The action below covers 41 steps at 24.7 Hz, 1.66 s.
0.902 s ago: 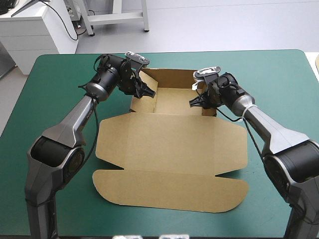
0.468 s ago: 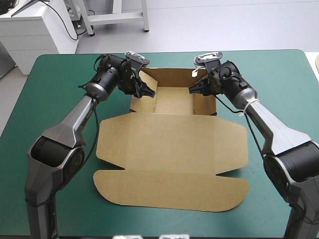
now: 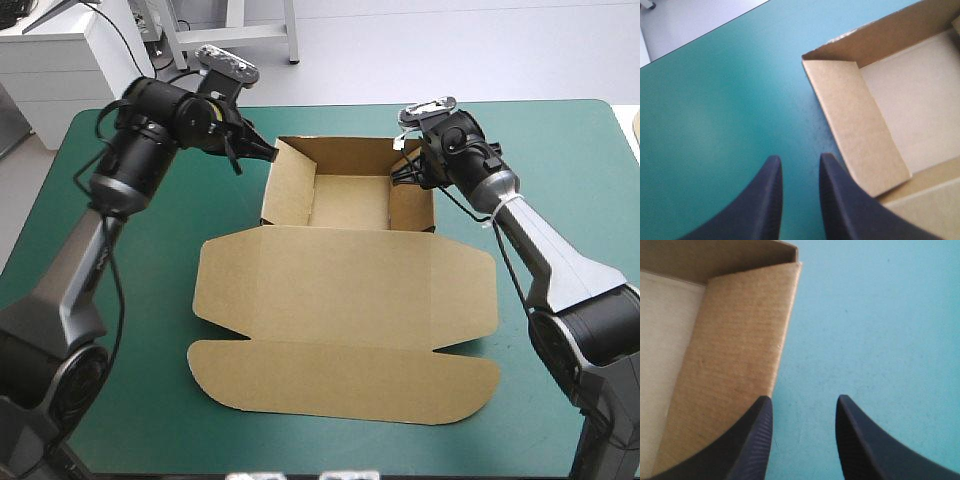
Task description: Fold the box
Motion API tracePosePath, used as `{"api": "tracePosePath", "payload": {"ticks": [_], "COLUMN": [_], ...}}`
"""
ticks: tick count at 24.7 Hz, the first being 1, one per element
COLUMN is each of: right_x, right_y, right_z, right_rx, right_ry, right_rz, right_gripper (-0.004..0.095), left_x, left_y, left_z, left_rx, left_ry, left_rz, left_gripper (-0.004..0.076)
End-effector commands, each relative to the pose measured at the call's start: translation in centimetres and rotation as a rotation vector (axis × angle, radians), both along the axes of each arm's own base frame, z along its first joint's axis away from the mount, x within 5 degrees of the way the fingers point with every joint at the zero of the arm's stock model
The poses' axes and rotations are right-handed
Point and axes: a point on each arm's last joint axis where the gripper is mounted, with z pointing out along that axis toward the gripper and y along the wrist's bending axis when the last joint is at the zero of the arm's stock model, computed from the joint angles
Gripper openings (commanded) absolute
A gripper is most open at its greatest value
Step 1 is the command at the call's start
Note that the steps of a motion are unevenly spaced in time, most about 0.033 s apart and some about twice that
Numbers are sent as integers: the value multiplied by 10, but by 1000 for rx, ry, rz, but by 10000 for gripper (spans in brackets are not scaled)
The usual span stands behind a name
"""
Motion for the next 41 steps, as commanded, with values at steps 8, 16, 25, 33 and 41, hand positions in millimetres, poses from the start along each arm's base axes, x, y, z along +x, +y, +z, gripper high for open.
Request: {"api": "tracePosePath", "payload": {"ticks": [8, 16, 25, 33, 41], "right_x": [-11, -9, 0, 16, 16], "right_y": [-7, -11, 0, 11, 11], "right_z": [32, 31, 3, -34, -30], "right_rx": [101, 144, 192, 228, 243], "right_ry": [-58, -43, 67, 135, 117], "right_rz": [-52, -65, -74, -67, -79], "right_gripper": [373, 372, 372, 270, -21], "left_x": [-99, -149, -204, -268, -282], "left_y": [46, 69, 80, 105, 112], "left_z": [33, -8, -73, -156, -151], "left_rx": [27, 44, -91, -149, -175], "left_ry": [17, 55, 135, 156, 80], "left_rz": [7, 2, -43, -51, -60], "left_gripper": [-8, -8, -8, -8, -8]}}
